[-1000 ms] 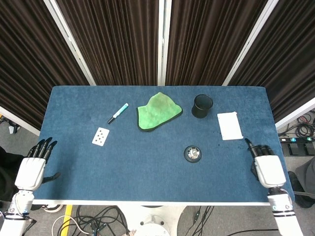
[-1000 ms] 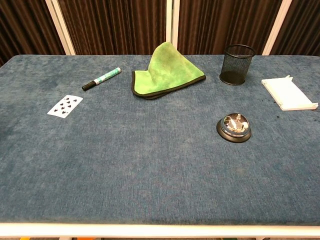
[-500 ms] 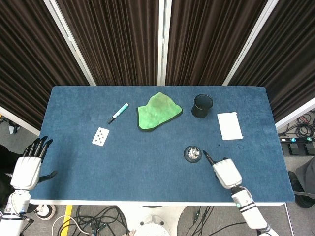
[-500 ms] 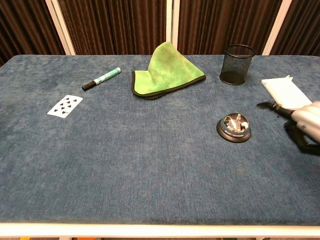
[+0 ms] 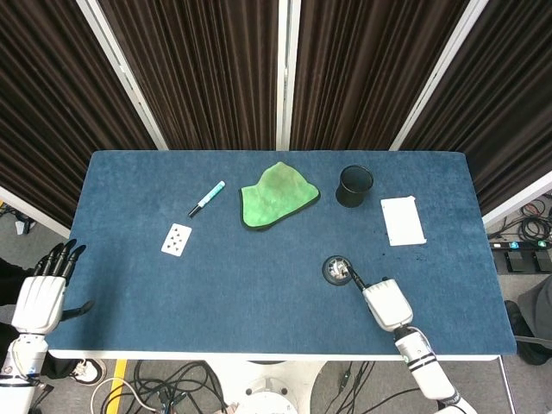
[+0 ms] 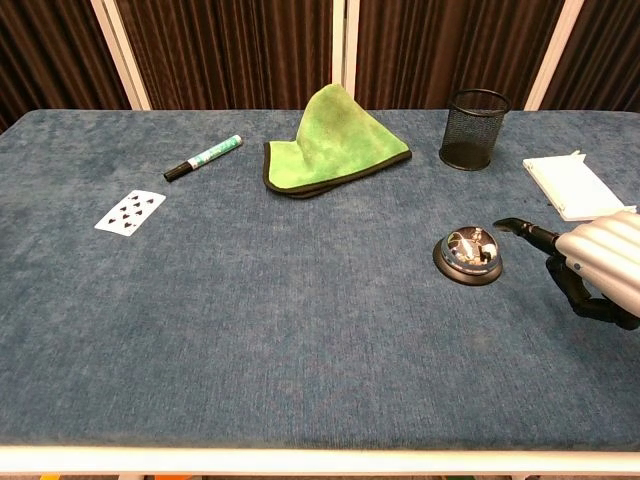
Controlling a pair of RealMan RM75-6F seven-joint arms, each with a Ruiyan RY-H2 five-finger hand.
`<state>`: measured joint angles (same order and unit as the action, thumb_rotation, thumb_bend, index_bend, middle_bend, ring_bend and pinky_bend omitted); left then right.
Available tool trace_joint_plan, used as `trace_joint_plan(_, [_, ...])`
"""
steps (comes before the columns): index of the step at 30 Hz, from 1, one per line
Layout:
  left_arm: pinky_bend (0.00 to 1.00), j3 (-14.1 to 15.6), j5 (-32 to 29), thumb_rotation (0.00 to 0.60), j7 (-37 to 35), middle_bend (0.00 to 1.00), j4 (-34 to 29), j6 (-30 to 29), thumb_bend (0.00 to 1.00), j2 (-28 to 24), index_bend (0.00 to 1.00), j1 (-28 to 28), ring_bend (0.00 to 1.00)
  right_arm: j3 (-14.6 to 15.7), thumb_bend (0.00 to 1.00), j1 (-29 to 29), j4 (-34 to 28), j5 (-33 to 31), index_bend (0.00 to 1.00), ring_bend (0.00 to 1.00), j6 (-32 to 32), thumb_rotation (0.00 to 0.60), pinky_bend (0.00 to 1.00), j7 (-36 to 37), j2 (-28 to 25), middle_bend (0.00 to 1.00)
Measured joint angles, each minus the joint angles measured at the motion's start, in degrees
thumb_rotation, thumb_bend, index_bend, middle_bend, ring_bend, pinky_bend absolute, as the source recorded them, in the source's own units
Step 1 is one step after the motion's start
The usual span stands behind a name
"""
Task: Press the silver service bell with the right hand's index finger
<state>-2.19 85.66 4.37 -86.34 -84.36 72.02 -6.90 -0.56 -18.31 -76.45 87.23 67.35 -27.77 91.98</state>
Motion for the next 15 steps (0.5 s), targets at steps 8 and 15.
trace_joint_plan(8, [0.17, -0.1, -0.2, 0.6, -0.7, 0.01, 0.3, 0.0, 0.03, -0.4, 0.09, 0.1, 0.0, -0.7, 1.0, -1.2, 0.9, -1.9, 0.0, 0.76, -1.8, 0.6, 0.63, -1.0, 1.3, 0.87])
trace_joint_plan(15, [0.17, -0.2, -0.4, 0.6, -1.3, 0.01, 0.6, -0.1, 0.03, -0.6, 0.09, 0.3, 0.0, -0.9, 1.0, -1.8, 0.6, -2.3, 0.0, 0.76, -1.7, 0.6, 0.63, -1.6, 1.6, 0.87])
